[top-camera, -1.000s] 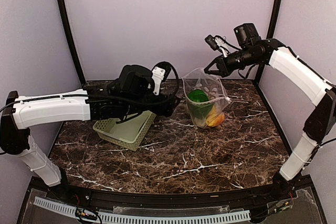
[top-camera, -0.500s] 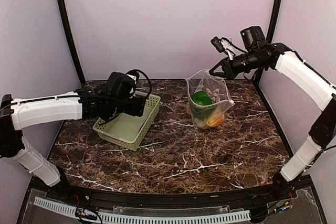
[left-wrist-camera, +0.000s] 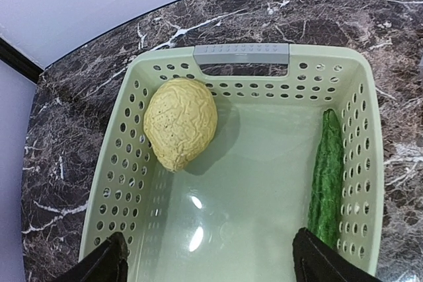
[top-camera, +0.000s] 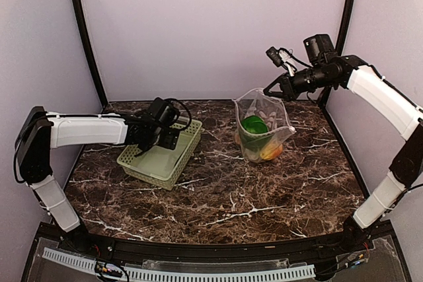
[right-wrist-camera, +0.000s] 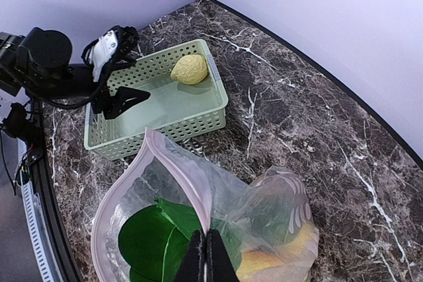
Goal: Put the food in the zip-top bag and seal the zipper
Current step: Pick up the fake fruit from the bin.
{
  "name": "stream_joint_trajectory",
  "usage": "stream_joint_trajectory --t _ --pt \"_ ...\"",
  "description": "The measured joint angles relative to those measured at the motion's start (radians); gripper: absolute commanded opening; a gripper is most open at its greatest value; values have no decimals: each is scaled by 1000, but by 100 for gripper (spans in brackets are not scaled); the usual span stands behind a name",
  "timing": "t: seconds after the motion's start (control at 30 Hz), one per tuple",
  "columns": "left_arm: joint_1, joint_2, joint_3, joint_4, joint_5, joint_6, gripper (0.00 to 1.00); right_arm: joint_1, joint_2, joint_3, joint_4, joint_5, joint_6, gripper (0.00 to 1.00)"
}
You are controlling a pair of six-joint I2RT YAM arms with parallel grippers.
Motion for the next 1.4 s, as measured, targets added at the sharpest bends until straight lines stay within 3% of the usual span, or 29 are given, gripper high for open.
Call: stream_joint_trajectory --t 0.33,0.53,0.8,1.13,1.4 --pt "70 223 187 -6 -30 106 82 0 0 0 0 -13 0 0" --pt "111 340 339 -55 -22 110 87 0 2 0 -2 -14 0 0" --pt "155 475 499 -147 -18 105 84 0 17 5 -8 -20 0 0" --pt "178 547 549 -188 -8 105 82 0 18 5 -8 -20 0 0" --pt "179 584 562 -203 -13 102 72 0 18 5 -8 -20 0 0"
